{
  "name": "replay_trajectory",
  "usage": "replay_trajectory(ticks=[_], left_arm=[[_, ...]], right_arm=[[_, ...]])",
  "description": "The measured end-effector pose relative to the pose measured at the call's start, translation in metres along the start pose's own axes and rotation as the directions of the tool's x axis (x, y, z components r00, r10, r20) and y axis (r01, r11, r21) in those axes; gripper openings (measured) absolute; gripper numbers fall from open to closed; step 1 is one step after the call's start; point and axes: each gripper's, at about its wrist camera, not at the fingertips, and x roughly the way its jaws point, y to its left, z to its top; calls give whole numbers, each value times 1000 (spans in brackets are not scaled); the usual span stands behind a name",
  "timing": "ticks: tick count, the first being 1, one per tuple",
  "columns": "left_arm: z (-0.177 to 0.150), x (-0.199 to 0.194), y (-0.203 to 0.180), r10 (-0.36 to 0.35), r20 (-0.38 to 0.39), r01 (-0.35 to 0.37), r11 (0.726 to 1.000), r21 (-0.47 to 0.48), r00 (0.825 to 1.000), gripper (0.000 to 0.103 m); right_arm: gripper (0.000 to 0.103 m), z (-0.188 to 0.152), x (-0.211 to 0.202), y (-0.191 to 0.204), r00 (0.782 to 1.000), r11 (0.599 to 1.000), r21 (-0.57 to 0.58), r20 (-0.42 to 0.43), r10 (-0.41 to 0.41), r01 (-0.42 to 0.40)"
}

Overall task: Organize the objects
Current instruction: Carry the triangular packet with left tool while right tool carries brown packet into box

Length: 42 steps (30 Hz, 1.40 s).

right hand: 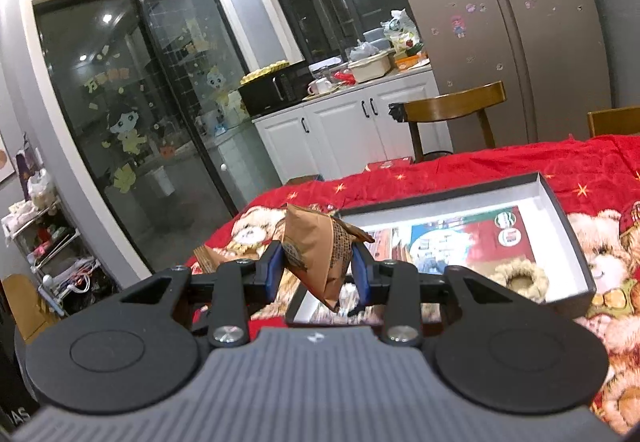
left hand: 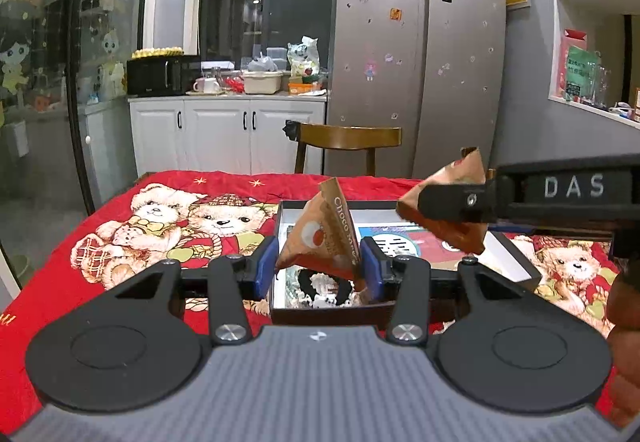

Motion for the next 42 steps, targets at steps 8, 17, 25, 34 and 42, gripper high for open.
replay_trajectory(ticks=[8, 17, 25, 34, 42], left_arm=[[25, 44, 4, -12, -8, 11, 999, -41, 1000, 51], [46, 93, 5, -3, -29, 1, 998, -55, 1000, 51], [46, 134, 8, -8, -68, 4, 998, -64, 998, 51], [49, 171, 18, 12, -111, -19, 998, -58, 994, 51], [56, 198, 34, -17, -167, 3, 996, -86, 986, 51]], right_arm=[[40, 27, 27, -7, 999, 999, 22, 14, -34, 34], [40, 44, 61, -28, 997, 995, 66, 7, -75, 75], [40, 45, 91, -43, 996, 992, 96, -36, -83, 86], [40, 46, 118, -55, 993, 986, 132, -69, -91, 100], [40, 40, 144, -62, 991, 984, 150, -100, -86, 100]])
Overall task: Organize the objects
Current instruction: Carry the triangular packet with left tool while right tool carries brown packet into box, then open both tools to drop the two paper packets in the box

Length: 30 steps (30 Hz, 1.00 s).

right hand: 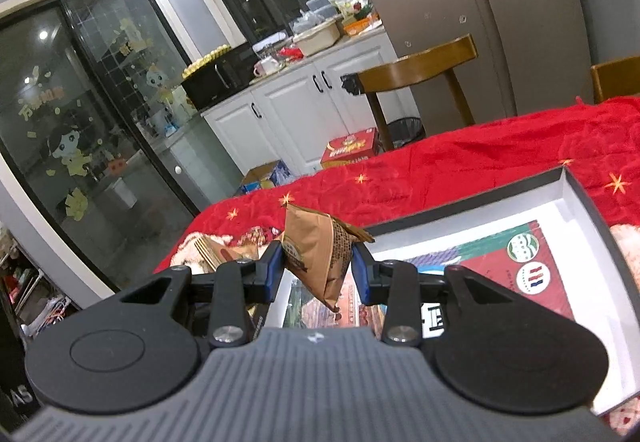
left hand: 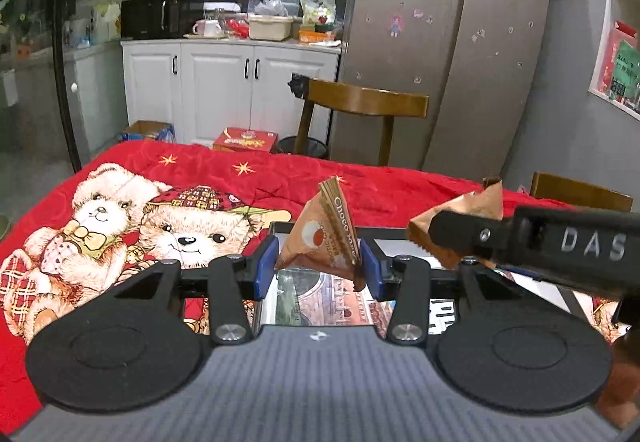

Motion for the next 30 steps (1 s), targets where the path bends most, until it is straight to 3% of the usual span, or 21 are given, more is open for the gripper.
replay_trajectory(ticks=[3, 12, 30], left_arm=[[-5, 8, 5, -38, -30, 38, 999, 0, 999, 51], [-31, 39, 6, -28, -136, 32, 999, 26, 990, 51], [-51, 54, -3, 8, -159, 6, 996, 89, 987, 51]], right_arm=[[40, -6, 10, -5, 1000, 1000, 6, -21, -10, 10], [40, -20, 37, -22, 991, 997, 11, -108, -80, 82], [41, -35, 62, -29, 973, 990, -3, -186, -137, 138]])
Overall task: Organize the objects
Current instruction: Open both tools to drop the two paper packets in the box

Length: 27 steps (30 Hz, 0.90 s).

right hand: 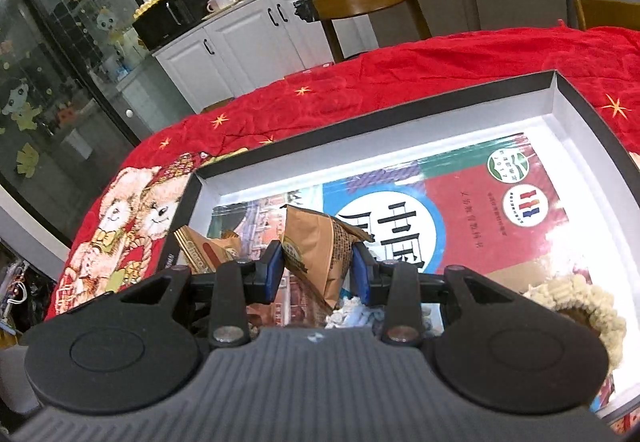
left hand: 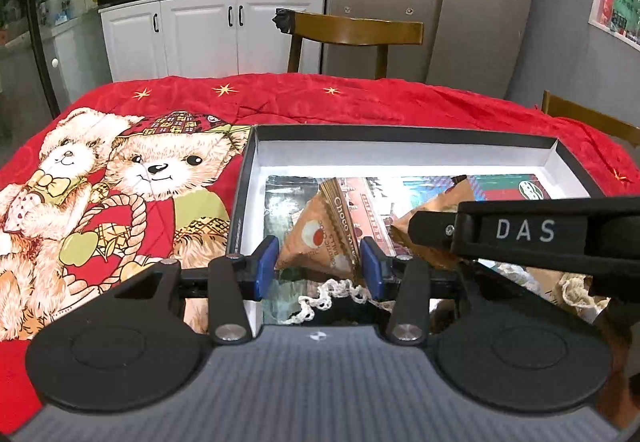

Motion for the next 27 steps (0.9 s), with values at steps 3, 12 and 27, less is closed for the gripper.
replay_trajectory(ticks=[3, 12, 27], left_arm=[[-1, 1, -2, -1, -2, 1, 1000, 6, 1000, 51], [-2, 2, -4, 2, -3, -2, 1000, 14, 1000, 52], [-3, 2, -6, 12, -15, -11, 1000, 16, 1000, 53]], right_arm=[[41, 0, 2, 1, 1000, 1000, -4, -1, -8, 8], [41, -2, 2, 2, 1000, 1000, -8, 0, -12, 12], [48, -3, -2, 1, 1000, 1000, -11, 0, -17, 17]])
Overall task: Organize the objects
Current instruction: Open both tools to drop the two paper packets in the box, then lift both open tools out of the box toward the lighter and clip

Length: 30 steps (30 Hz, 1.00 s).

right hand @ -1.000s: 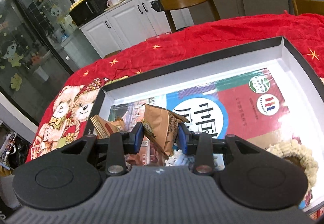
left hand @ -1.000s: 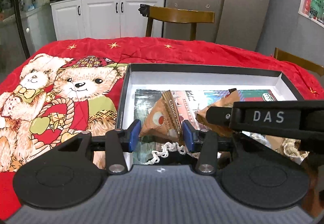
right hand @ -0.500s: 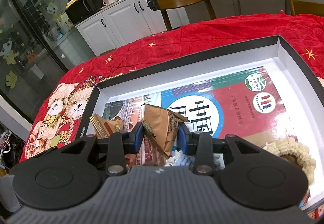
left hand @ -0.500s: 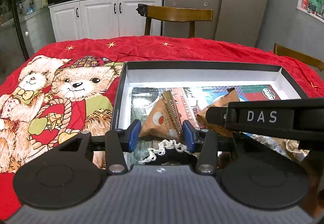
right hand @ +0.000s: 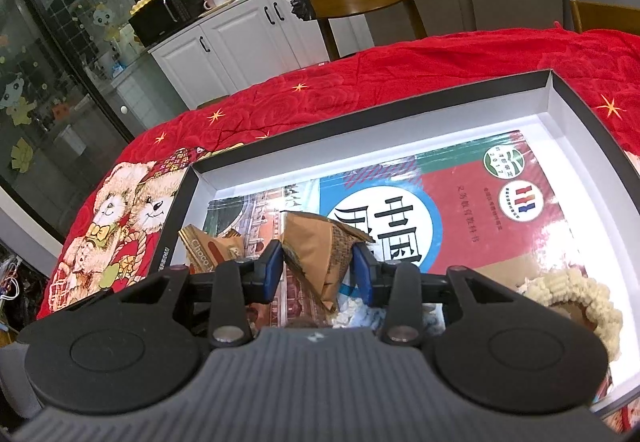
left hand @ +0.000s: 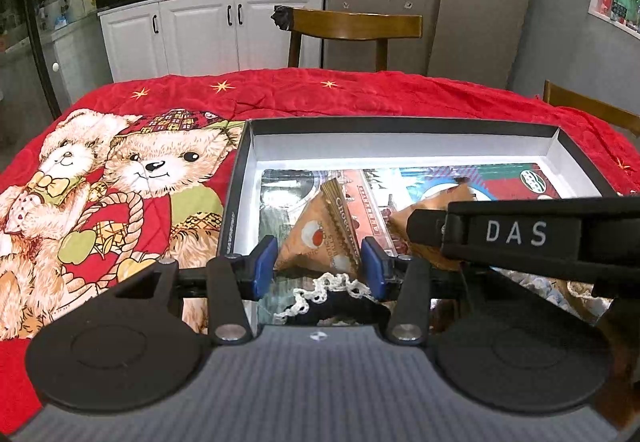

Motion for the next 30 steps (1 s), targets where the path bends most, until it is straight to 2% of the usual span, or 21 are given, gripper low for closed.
replay_trajectory(ticks=[3, 10, 13, 21, 30], left_arm=[[1, 0, 1, -12, -11, 12, 1000, -11, 1000, 55], [6, -4, 6, -66, -45, 64, 997, -51, 997, 63], [7, -9, 8, -53, -25, 51, 997, -54, 998, 65], [12, -18, 9, -52, -14, 51, 997, -53, 999, 65], [23, -55, 15, -60, 71, 65, 995, -69, 996, 65]], right_arm=[[60, 2, -1, -1, 1000, 1000, 3, -7, 0, 0], [68, 5, -9, 1, 1000, 1000, 8, -8, 25, -25], [72, 7, -14, 2, 999, 999, 4, 7, 32, -32], [74, 11, -21, 3, 997, 997, 19, 26, 69, -70], [74, 17, -55, 12, 988, 995, -20, 114, 103, -101]])
